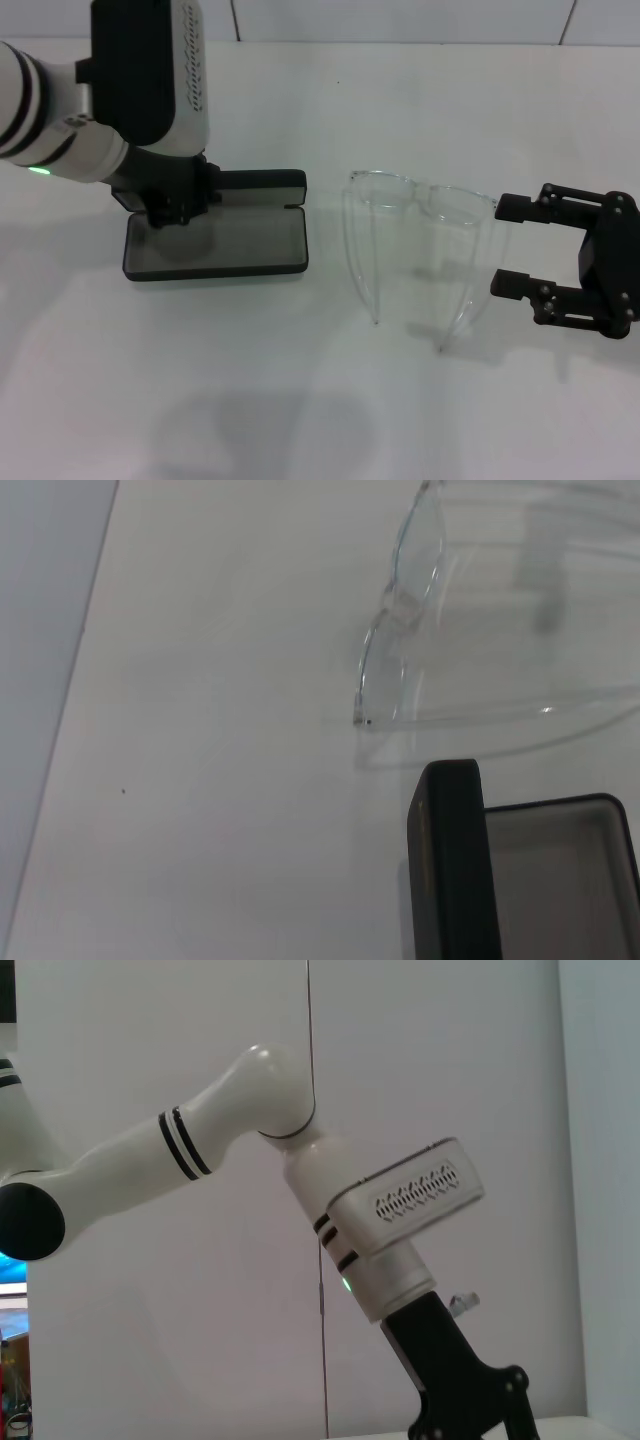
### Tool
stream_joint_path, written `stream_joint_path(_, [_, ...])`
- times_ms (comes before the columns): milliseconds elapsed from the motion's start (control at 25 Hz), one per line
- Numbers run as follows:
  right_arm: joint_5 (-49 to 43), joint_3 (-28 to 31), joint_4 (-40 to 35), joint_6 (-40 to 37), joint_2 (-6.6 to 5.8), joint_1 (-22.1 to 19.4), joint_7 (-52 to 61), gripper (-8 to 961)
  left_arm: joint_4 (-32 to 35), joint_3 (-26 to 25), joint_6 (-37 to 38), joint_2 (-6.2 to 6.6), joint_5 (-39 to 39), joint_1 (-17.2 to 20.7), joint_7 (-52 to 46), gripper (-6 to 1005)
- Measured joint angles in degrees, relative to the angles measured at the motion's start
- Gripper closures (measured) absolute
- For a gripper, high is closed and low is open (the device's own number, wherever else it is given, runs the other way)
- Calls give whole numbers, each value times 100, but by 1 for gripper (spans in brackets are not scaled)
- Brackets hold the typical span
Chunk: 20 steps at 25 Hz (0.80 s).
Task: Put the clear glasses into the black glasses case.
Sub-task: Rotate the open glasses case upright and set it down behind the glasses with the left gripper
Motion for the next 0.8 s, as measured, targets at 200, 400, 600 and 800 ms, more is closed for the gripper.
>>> stream_joint_path(200, [6,0,3,2,-1,0,0,278,-303,76,-149,0,-16,-113,0,801])
stream_joint_path(400, [8,0,4,-20,-6,0,0,278,-573,436,-555,-1,-52,-219,-37,800])
stream_joint_path(600, [9,3,4,-50,-9,-6,0,278,-732,516,-694,-8,-180,-320,-55,801])
stream_joint_path(800, [9,8,4,-54,-10,-16,6,278,-775,655,-833,-16,-294,-347,-56,801])
